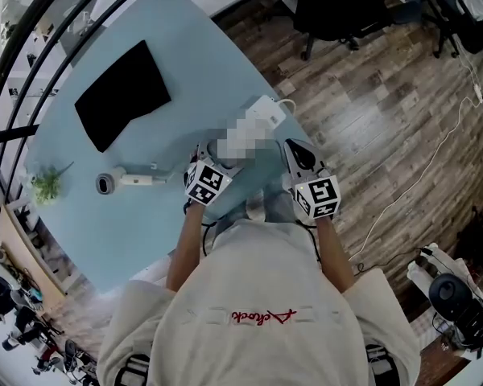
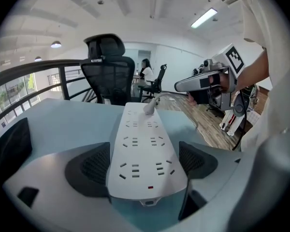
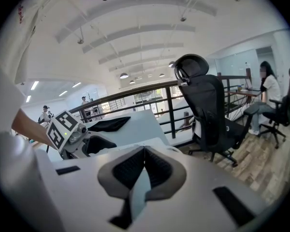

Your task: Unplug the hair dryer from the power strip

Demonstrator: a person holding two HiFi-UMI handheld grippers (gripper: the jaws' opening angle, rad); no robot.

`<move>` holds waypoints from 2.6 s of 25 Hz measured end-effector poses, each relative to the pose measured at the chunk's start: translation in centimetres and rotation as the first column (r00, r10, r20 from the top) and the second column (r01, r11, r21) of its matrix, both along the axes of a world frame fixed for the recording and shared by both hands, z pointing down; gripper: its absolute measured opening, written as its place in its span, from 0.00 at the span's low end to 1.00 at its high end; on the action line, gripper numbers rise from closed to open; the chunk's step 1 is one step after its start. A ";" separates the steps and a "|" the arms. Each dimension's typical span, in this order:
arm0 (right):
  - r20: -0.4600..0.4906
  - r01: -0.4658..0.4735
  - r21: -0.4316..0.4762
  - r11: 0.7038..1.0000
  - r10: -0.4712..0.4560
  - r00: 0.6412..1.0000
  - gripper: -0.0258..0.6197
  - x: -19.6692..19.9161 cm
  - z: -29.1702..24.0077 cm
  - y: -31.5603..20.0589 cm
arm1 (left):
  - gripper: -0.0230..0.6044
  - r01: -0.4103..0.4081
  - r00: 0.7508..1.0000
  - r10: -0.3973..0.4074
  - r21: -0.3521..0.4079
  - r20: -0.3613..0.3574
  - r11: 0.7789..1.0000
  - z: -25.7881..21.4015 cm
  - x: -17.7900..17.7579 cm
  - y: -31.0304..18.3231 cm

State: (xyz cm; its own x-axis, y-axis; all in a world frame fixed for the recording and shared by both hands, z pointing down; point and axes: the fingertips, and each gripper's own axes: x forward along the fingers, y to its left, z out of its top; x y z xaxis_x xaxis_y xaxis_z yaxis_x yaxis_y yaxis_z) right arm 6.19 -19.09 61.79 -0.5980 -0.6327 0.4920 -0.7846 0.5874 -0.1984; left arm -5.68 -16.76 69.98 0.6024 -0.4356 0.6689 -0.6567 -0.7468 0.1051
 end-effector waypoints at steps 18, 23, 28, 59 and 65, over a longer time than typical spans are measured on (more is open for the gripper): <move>0.065 0.000 0.021 1.000 -0.002 0.998 0.07 -2.3 -0.5 -1.8 | 0.71 -0.005 1.000 0.005 -0.055 -0.001 0.998 0.5 0.0 -0.3; 0.068 0.066 0.052 0.996 -0.069 0.995 0.12 -3.7 -0.9 -2.4 | 0.71 -0.003 1.000 0.002 -0.061 -0.004 0.998 0.6 0.0 -0.3; -0.059 0.187 0.055 0.981 -0.184 0.981 0.42 -5.0 0.7 -1.7 | 0.71 -0.004 1.000 0.003 -0.062 -0.008 0.998 0.7 -0.1 -0.3; -0.218 0.174 -0.015 0.985 -0.173 0.960 0.30 -5.3 6.5 -3.4 | 0.71 0.003 1.000 -0.005 -0.061 -0.020 0.998 0.7 0.0 -0.2; -0.212 0.157 -0.017 0.987 -0.157 0.965 0.24 -5.8 6.5 -3.1 | 0.71 0.000 1.000 -0.002 -0.062 -0.027 0.998 0.6 0.0 -0.1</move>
State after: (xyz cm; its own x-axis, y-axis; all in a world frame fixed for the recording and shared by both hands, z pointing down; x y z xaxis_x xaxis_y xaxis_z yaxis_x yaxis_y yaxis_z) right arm 0.42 -22.21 68.28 -0.5717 -0.5390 0.6186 -0.7067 0.7065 -0.0375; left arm -5.70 -16.90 70.58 0.6199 -0.3946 0.6782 -0.6539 -0.7375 0.1686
